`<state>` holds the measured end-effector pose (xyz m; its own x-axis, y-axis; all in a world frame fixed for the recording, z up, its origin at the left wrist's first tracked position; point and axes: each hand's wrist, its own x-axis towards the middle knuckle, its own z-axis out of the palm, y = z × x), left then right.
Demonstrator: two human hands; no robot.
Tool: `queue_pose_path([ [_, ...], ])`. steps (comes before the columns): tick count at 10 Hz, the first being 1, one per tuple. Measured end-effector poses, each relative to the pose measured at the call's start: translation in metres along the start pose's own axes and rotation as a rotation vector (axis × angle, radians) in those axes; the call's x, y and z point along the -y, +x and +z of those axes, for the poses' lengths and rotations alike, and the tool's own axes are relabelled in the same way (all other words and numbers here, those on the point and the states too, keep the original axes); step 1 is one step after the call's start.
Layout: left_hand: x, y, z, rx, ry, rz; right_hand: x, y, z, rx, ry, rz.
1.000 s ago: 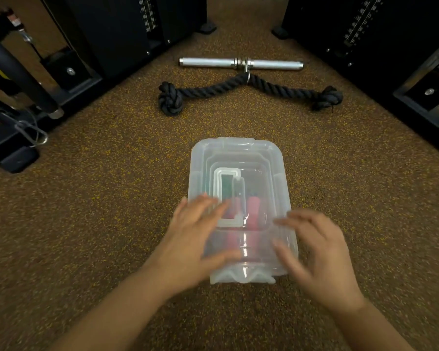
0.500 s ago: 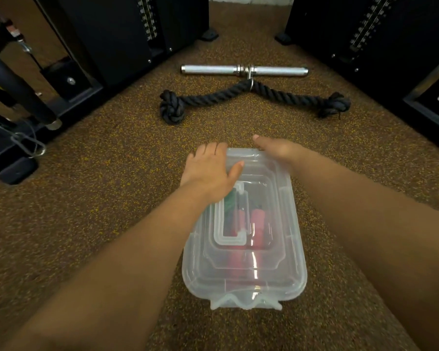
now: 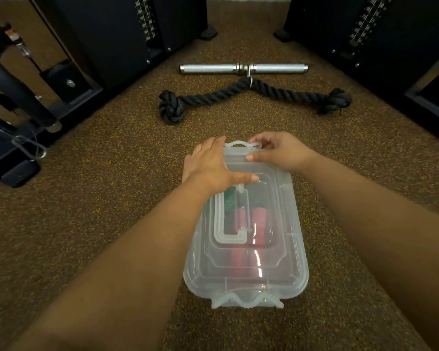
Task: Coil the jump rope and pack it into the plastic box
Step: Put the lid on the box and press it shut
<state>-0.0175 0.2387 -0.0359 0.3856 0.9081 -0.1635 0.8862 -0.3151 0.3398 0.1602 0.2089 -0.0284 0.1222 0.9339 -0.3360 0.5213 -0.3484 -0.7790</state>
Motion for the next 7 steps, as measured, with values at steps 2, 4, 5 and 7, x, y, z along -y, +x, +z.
queue_pose_path([
  [2,0.003,-0.007,0.005,-0.092,0.024,0.099,-0.002,-0.013,0.015,-0.222,-0.158,-0.165],
  [4,0.0,-0.013,0.006,-0.023,0.246,0.22,-0.01,-0.02,0.037,-0.285,-0.525,-0.202],
  [5,-0.004,-0.017,0.003,0.041,0.276,0.218,-0.003,-0.024,0.039,-0.177,-0.682,-0.112],
  [7,-0.031,-0.018,-0.038,0.146,0.101,0.184,0.036,-0.041,0.007,-0.031,-0.745,0.042],
])
